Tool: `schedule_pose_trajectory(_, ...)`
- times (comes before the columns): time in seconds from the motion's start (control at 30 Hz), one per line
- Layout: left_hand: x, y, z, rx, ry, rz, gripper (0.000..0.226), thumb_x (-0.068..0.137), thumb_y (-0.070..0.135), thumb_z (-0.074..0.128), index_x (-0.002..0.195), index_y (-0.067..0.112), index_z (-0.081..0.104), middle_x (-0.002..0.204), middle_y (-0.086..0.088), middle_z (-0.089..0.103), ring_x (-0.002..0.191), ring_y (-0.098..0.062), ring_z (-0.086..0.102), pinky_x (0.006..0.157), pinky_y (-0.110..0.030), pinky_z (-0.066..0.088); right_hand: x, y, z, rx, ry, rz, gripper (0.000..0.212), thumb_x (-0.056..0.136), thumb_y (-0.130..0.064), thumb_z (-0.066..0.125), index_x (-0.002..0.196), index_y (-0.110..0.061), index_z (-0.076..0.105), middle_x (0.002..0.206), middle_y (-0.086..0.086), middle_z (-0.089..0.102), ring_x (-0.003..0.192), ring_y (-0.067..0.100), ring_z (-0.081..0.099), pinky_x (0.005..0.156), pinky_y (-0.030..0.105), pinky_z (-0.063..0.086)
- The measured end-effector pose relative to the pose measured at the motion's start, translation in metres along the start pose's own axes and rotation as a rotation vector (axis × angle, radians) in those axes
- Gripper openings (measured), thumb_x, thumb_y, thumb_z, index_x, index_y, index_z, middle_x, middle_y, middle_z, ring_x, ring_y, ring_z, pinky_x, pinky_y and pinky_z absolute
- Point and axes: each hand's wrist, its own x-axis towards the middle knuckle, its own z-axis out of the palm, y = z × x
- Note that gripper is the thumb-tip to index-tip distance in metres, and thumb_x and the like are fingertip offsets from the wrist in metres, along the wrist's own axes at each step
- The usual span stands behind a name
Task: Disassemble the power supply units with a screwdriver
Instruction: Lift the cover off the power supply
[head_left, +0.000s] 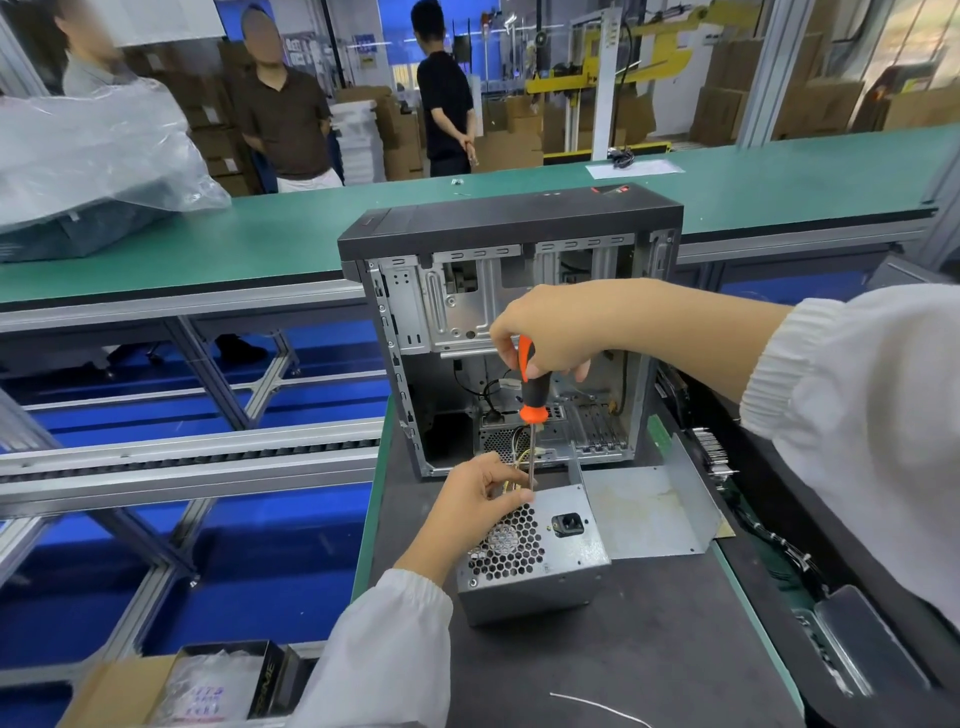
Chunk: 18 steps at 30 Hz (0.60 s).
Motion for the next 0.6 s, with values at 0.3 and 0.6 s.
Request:
schedule_pose_trajectory(0.3, -0.001, -0.001, 0.008, 0.064, 0.057, -0.018, 0.014, 0.083, 0.017, 0.076, 0.096, 0.013, 0.078, 0.078, 0.002, 0.055, 0.077, -0.017, 0.054, 0.079, -0.034, 0.049, -0.001, 0.003, 0.003, 0.031, 0.034, -0.016, 0.011, 0.094, -0.008, 0.056, 0.105, -0.012, 0.058, 0.090, 0.006, 0.055, 0.056, 0.015, 0.059, 0.048, 0.022, 0.050)
schedule_pose_trajectory(0.6, -0.002, 0.000, 0.011, 0.054, 0.127, 0.007, 0.012, 0.081, 0.019, 0.078, 0.092, 0.013, 0.079, 0.071, 0.006, 0.052, 0.068, -0.008, 0.049, 0.066, -0.020, 0.044, -0.007, 0.008, 0.004, 0.036, 0.058, -0.025, 0.008, 0.095, -0.012, 0.056, 0.100, -0.017, 0.056, 0.103, 0.011, 0.059, 0.051, 0.012, 0.056, 0.043, 0.020, 0.045)
